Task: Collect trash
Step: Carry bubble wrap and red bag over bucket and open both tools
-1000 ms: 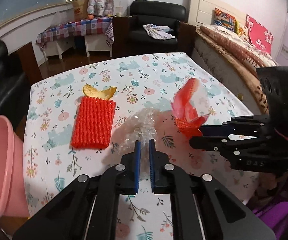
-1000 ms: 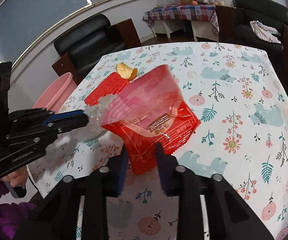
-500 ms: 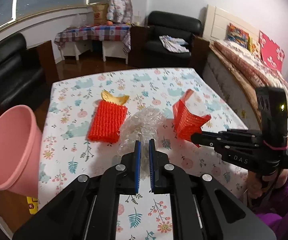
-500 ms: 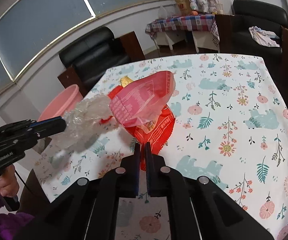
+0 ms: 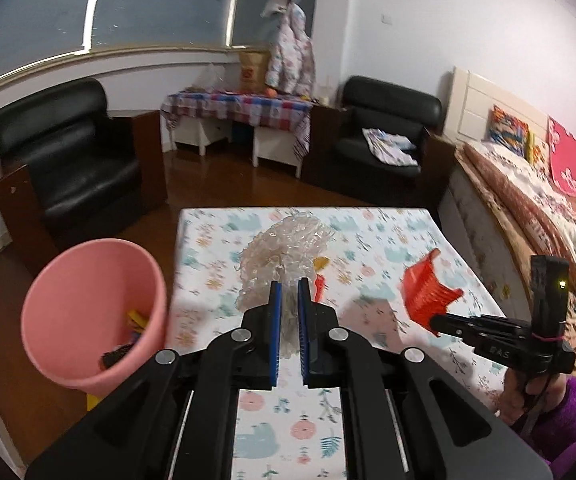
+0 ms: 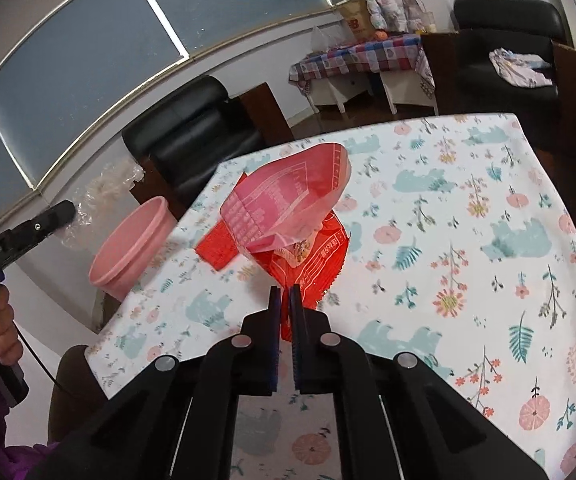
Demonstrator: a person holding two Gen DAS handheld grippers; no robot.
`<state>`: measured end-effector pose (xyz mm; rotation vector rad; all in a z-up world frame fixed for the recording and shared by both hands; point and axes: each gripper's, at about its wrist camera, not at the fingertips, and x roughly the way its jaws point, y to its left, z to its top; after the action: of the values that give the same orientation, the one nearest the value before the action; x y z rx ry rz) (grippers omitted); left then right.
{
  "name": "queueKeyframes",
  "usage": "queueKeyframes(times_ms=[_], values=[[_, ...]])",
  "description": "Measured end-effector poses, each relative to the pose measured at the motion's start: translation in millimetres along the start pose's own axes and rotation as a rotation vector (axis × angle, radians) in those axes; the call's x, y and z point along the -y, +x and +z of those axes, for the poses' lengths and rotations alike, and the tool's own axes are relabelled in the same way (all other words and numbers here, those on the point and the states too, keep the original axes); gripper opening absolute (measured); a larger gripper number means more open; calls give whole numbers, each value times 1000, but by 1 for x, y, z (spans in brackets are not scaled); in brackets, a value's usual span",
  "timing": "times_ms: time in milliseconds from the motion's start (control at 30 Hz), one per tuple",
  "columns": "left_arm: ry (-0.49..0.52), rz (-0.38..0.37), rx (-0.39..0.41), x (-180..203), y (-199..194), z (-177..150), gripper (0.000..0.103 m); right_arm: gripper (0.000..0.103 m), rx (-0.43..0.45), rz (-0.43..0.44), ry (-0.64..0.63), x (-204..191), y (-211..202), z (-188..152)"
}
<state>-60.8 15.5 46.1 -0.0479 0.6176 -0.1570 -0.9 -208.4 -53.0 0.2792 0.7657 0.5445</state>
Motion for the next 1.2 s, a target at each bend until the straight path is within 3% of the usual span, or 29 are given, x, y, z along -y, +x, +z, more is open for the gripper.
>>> queueKeyframes(times_ms=[433, 900, 1200], values=[[-105, 70, 134, -62, -34, 15, 7, 4, 43, 112, -89, -78, 6, 69], [-254, 180, 216, -135, -52, 18, 7, 4, -59, 274, -197, -204, 99, 119], [-340, 227, 187, -174, -44, 12, 7, 4, -173, 300, -201, -240, 169, 116]])
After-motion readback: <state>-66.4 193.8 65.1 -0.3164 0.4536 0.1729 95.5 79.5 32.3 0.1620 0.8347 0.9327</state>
